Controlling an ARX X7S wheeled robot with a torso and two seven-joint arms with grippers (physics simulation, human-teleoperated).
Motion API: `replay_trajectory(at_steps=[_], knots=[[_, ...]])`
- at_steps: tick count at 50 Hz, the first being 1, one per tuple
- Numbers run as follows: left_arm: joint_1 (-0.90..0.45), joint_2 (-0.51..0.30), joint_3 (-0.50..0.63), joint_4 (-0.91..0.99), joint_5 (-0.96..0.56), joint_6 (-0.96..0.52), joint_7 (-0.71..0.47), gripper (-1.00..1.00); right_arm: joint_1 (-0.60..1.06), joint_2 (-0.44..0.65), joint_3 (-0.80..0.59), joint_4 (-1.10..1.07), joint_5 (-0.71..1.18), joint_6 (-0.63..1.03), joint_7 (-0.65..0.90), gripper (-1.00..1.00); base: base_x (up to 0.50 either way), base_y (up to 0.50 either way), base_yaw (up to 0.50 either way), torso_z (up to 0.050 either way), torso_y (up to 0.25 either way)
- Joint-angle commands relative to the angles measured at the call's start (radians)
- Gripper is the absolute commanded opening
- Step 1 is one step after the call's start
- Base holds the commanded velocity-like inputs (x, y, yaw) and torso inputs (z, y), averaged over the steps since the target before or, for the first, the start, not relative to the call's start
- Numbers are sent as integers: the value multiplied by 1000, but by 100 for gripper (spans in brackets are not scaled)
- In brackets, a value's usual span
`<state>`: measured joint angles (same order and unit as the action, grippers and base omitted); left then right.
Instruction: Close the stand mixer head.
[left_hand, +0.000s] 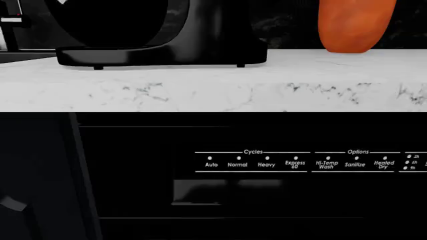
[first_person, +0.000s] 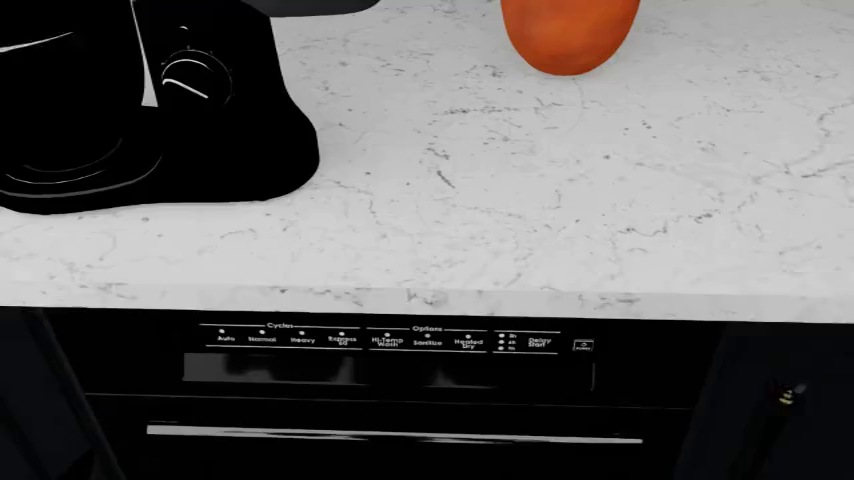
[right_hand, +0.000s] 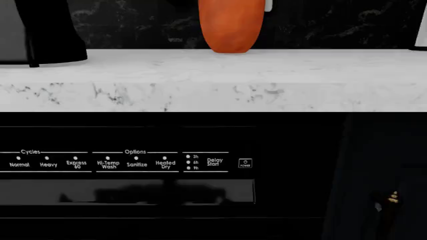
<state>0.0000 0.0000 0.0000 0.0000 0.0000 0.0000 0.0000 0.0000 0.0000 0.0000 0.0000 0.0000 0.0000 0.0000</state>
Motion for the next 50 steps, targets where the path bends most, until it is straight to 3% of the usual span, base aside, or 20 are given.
replay_trajectory(at_steps=[1,21,22,44,50], knots=[[-2,-23,26,-2,-23,0,-26,100,2,12,-16,5,12,-3,16,100,0,0,0,0,0],[-8,-58,68,30,-69,-76,-98,100,2,59,-71,-3,58,11,78,100,0,0,0,0,0],[-6,-6,11,25,-9,-72,-38,100,1,9,-12,-3,7,13,19,100,0,0,0,0,0],[1,-69,99,44,-47,-91,-68,100,-9,69,-88,-64,19,59,94,100,0,0,0,0,0],[2,-74,97,63,-61,-106,-86,100,-9,77,-92,-64,29,59,105,100,0,0,0,48,0]])
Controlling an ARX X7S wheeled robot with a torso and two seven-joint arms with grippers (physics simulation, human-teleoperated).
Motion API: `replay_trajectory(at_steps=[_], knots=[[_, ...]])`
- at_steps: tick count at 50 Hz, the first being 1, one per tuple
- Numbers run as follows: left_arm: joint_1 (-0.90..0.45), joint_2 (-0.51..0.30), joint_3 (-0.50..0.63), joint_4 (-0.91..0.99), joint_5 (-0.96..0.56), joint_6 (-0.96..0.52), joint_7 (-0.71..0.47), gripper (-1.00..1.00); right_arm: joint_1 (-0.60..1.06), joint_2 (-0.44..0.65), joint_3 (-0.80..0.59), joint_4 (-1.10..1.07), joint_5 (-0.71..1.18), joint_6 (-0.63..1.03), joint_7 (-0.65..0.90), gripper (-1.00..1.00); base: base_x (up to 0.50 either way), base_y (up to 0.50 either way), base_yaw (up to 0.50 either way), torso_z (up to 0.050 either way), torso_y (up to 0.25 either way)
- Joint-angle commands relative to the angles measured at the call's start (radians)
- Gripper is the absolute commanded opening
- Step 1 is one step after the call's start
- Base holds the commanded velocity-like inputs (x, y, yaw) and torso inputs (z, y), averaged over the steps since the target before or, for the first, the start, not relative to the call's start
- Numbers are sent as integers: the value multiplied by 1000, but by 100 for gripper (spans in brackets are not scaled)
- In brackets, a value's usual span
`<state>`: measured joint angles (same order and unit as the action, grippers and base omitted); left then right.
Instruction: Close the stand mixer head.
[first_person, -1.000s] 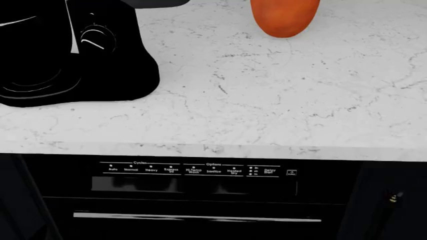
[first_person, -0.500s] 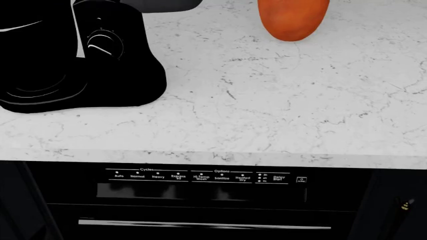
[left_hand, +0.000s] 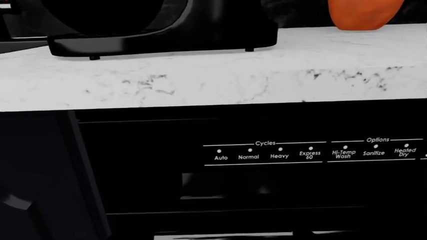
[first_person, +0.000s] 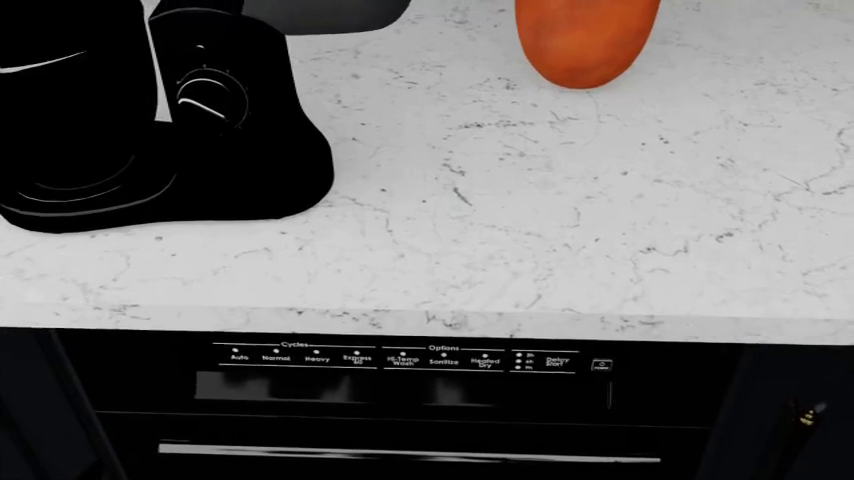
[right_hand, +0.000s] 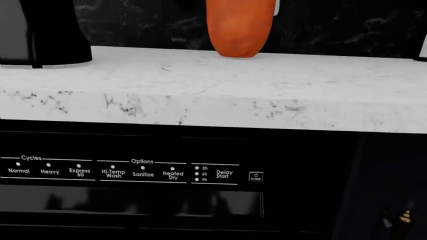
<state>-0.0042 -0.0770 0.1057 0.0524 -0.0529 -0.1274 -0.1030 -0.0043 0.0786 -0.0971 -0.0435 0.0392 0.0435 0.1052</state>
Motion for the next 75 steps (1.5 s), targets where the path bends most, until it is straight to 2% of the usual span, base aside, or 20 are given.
replay_trajectory(at_steps=[1,29,34,36,38,43,48,49,51,52,53,56,59,61,63,65,69,72,75], knots=[[5,2,-9,7,-10,23,16,100,-4,-1,4,-17,-9,12,1,100,0,0,0,50,0],[-9,-30,27,-22,-30,48,-25,100,-3,31,-34,-36,15,25,40,100,0,0,0,50,0],[-9,-28,16,11,-41,1,-55,100,-3,35,-38,-56,20,36,48,100,0,0,0,50,0],[2,-34,6,96,-37,-7,-76,100,0,40,-41,-121,18,70,55,100,0,0,0,0,0],[-7,-27,-49,298,-119,-175,-114,100,12,54,-63,-273,-13,198,61,100,0,0,0,0,0],[-85,-79,-59,624,-206,-524,-140,100,96,67,12,-476,83,409,60,100,0,0,0,0,0],[-242,-120,-97,777,-270,-770,-176,100,208,88,22,-603,119,600,64,100,0,0,0,0,0],[-288,-132,-104,807,-289,-849,-182,100,235,86,32,-642,138,656,67,100,0,0,0,0,0],[-341,-161,-97,827,-299,-914,-177,100,280,87,51,-707,174,764,71,100,0,0,0,0,0],[-358,-158,-110,839,-311,-940,-180,100,295,75,76,-733,210,832,71,100,0,0,0,0,0],[-409,-145,-148,884,-349,-1031,-186,100,319,66,108,-780,246,932,80,100,0,0,0,0,0],[-438,-165,-170,926,-382,-1115,-180,100,419,49,184,-894,321,1151,100,100,0,0,0,0,0],[-421,-163,-219,958,-421,-1186,-172,100,426,2,257,-926,375,1193,88,100,0,0,0,0,0],[-436,-141,-260,965,-450,-1219,-166,100,413,17,228,-930,367,1198,99,100,0,0,0,0,0],[-470,-137,-278,985,-470,-1267,-178,100,455,-4,288,-951,414,1248,87,100,0,0,0,0,0],[-478,-162,-269,992,-501,-1274,-208,100,482,-2,320,-982,437,1296,90,100,0,0,0,0,0],[-513,-223,-347,993,-698,-1296,-330,100,513,102,394,-1003,686,1352,284,100,0,0,0,0,0],[-453,-248,-336,950,-656,-1212,-323,100,509,129,406,-995,745,1349,334,100,0,0,0,0,0],[-458,-256,-349,952,-671,-1219,-325,100,498,159,376,-992,738,1328,352,100,0,0,0,0,0]])
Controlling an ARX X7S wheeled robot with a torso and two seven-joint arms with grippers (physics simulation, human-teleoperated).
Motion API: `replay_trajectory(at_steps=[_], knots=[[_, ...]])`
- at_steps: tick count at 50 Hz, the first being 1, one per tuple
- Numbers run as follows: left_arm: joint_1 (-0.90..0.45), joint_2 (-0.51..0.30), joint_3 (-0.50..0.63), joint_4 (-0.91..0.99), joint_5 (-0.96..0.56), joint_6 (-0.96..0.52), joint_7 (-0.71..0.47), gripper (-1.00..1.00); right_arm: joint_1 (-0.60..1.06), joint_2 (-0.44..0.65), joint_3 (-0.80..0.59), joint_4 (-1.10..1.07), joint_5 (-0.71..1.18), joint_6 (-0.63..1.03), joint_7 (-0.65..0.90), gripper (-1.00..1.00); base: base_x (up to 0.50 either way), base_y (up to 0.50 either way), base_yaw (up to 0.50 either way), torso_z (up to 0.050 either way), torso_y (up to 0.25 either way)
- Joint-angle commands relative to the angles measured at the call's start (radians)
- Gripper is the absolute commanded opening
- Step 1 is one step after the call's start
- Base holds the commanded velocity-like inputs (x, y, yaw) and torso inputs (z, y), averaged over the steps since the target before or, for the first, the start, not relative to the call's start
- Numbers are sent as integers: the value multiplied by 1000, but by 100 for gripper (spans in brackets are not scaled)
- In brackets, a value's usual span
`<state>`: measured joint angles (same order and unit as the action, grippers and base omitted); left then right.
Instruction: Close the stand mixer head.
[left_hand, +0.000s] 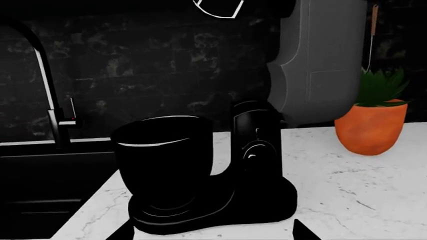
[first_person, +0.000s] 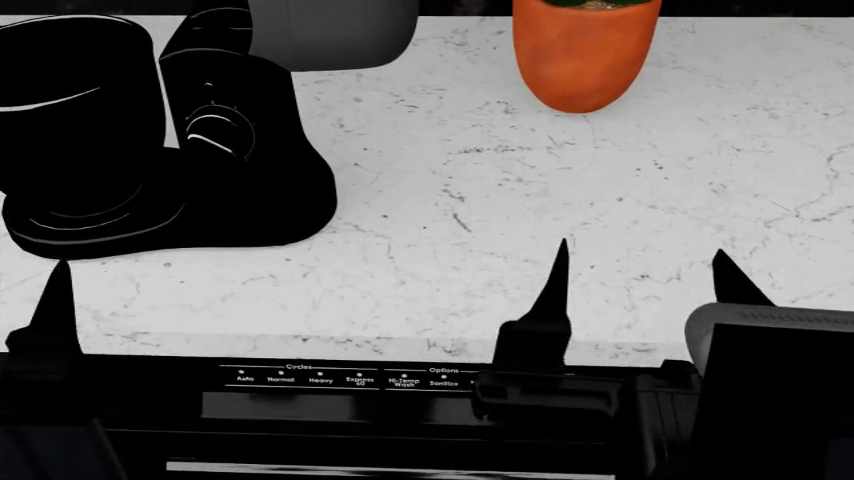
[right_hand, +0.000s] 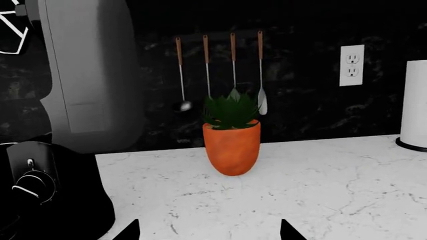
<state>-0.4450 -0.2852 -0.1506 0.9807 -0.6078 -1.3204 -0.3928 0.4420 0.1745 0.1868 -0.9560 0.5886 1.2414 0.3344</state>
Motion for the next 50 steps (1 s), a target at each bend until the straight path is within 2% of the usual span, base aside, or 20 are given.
replay_trajectory(at_steps=[1,2,5,12,18,21,24,27,32,34,41,47,49,50], knots=[[-23,-50,-102,30,-124,-37,-40,100,53,70,85,-80,193,127,126,100,51,152,0,0,0],[-52,-41,-132,44,-158,-86,-49,100,43,78,71,-78,186,104,123,100,78,164,0,0,0],[-26,-58,-126,37,-146,-47,-46,100,41,103,51,-87,224,93,141,100,275,303,0,0,0],[-66,-67,-195,59,-229,-104,-77,100,54,155,35,-84,312,60,217,100,400,377,0,0,0],[-131,-89,-280,63,-456,-170,-214,100,130,220,63,-88,565,78,417,100,402,377,0,0,0],[-172,-96,-321,60,-596,-205,-303,100,152,261,44,-89,624,63,465,100,353,419,0,0,0],[-172,-110,-311,54,-628,-192,-333,100,115,272,45,-81,588,19,446,100,335,500,0,0,0],[-168,-121,-305,47,-639,-177,-346,100,128,286,67,-78,647,21,495,100,333,500,0,0,0],[-195,-136,-328,34,-759,-191,-435,100,141,344,87,-88,733,-2,569,100,345,475,0,0,0],[-207,-144,-329,26,-814,-192,-481,100,158,372,92,-85,794,-5,625,100,270,166,0,0,0],[-225,-172,-308,9,-904,-171,-565,100,140,431,81,-88,798,-47,644,100,228,70,0,0,0],[-227,-188,-294,3,-928,-153,-591,100,160,541,94,-82,905,-115,735,100,0,0,0,0,0],[-221,-192,-295,3,-929,-147,-593,100,199,580,124,-66,1003,-161,781,100,0,0,0,0,0],[-218,-191,-294,2,-926,-144,-593,100,255,622,96,-39,1047,-154,822,100,0,0,0,0,0]])
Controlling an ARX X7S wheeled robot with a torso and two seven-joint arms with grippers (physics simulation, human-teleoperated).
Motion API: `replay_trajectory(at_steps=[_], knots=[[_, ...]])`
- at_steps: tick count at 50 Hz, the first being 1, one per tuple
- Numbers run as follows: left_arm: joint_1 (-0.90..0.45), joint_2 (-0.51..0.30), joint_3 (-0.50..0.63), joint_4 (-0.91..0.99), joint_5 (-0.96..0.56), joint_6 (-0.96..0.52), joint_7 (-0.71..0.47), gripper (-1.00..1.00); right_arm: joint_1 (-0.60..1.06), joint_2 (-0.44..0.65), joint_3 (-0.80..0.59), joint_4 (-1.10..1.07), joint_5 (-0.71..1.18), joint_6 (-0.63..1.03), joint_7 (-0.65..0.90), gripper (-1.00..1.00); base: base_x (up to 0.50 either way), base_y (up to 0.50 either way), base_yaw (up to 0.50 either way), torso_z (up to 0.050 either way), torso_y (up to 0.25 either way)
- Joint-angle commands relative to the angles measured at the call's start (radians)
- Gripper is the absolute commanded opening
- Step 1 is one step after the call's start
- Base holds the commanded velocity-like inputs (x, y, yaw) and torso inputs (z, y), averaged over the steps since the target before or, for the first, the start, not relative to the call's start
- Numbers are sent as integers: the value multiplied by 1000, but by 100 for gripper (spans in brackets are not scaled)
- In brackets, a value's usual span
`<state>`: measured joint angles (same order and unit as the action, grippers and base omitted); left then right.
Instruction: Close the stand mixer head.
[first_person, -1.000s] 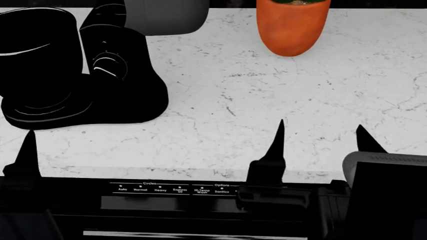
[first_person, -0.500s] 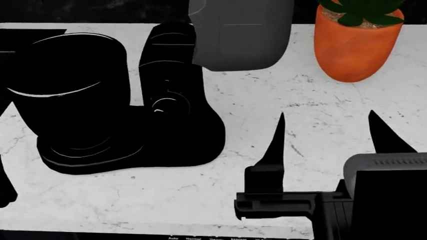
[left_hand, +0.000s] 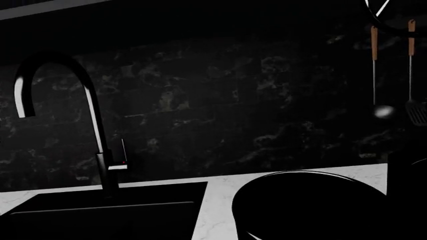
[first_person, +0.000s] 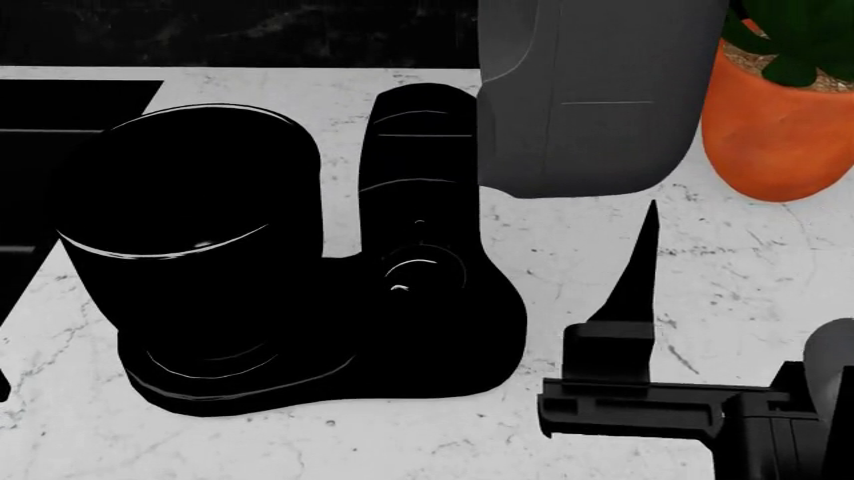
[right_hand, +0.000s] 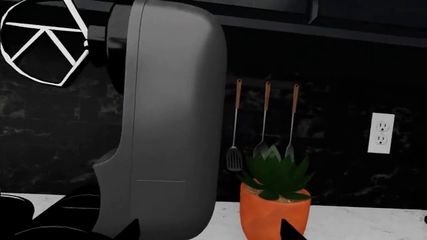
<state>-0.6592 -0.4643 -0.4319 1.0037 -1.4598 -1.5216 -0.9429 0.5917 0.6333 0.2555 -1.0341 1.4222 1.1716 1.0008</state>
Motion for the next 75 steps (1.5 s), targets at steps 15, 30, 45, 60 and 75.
replay_trajectory(at_steps=[15,30,45,60,75], knots=[[15,-26,12,-22,-72,89,-46,100,750,272,-305,429,354,33,134,100,0,0,0,0,0],[28,-51,17,-25,-81,119,-54,100,922,299,-435,583,103,147,-65,100,0,0,0,0,0],[35,-67,25,-29,-80,143,-59,100,1019,277,-661,781,-181,154,-371,100,0,0,0,0,0],[45,-89,19,-33,-75,168,-50,100,1142,54,-851,1039,-396,5,-585,100,0,0,0,0,0],[58,-102,19,-35,-65,189,-43,100,1003,-138,-877,1051,-284,-48,-667,100,7,0,5,0,0]])
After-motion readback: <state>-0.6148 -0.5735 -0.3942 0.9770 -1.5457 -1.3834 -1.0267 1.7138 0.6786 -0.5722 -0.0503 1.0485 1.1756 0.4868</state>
